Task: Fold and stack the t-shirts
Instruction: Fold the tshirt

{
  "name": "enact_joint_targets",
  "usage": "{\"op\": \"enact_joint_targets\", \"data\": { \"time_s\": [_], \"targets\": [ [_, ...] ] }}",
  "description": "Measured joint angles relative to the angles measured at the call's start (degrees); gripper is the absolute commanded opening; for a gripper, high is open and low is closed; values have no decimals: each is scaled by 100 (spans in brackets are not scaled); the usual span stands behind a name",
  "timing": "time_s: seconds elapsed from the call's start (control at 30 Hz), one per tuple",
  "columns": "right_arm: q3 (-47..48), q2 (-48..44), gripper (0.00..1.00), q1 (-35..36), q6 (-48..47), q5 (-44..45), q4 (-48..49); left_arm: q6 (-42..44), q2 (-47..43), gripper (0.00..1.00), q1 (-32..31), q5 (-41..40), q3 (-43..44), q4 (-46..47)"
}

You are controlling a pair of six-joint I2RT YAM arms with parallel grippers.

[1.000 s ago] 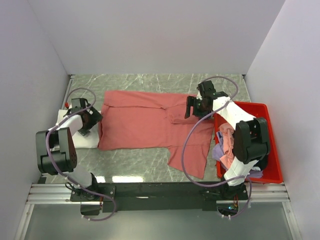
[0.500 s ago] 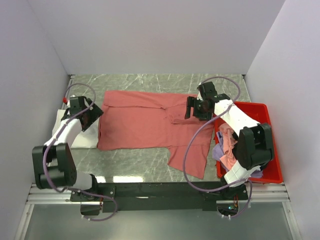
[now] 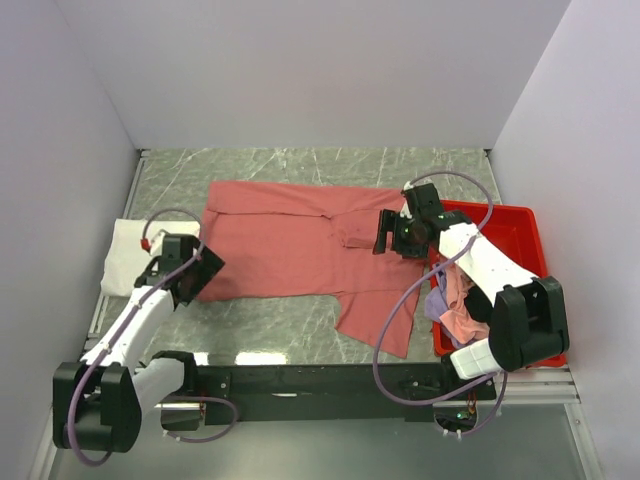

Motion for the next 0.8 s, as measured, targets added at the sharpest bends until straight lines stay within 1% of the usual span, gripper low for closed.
{"op": "enact_joint_targets", "data": {
  "time_s": [0.07, 0.17, 0.2, 0.33, 0.47, 0.5, 0.53, 0.57, 0.67, 0.7, 0.77, 0.8],
  "targets": [
    [-118, -13, 88, 0, 0, -37, 24, -133, -50, 99, -247, -13, -122, -101],
    [-245, -13, 88, 0, -2, -81, 52, -330, -85, 95, -549, -157, -192, -297],
    [-271, -13, 88, 0, -2, -94, 76, -396, -87, 93, -573, -212, -210, -330],
    [-293, -13, 88, 0, -4, -131, 111, -546, -66, 90, -573, -470, -280, -396],
    [-293, -13, 88, 0, -7, -136, 142, -621, 136, 74, -573, -719, -280, -400],
    [-295, -13, 88, 0, -7, -136, 146, -632, 240, 67, -573, -780, -280, -380],
    [-293, -13, 88, 0, -7, -136, 149, -632, 319, 62, -573, -815, -280, -365],
    [-295, -13, 88, 0, -7, -136, 151, -636, 428, 53, -573, -859, -280, -337],
    [-295, -13, 88, 0, -7, -133, 168, -629, 699, 42, -573, -977, -280, -271],
    [-295, -13, 87, 0, -7, -133, 170, -627, 763, 35, -573, -1023, -280, -251],
    [-295, -13, 87, 0, -7, -129, 170, -610, 793, 25, -573, -1102, -280, -208],
    [-295, -13, 88, 0, -7, -129, 170, -588, 796, 24, -573, -1130, -280, -210]
  ]
}}
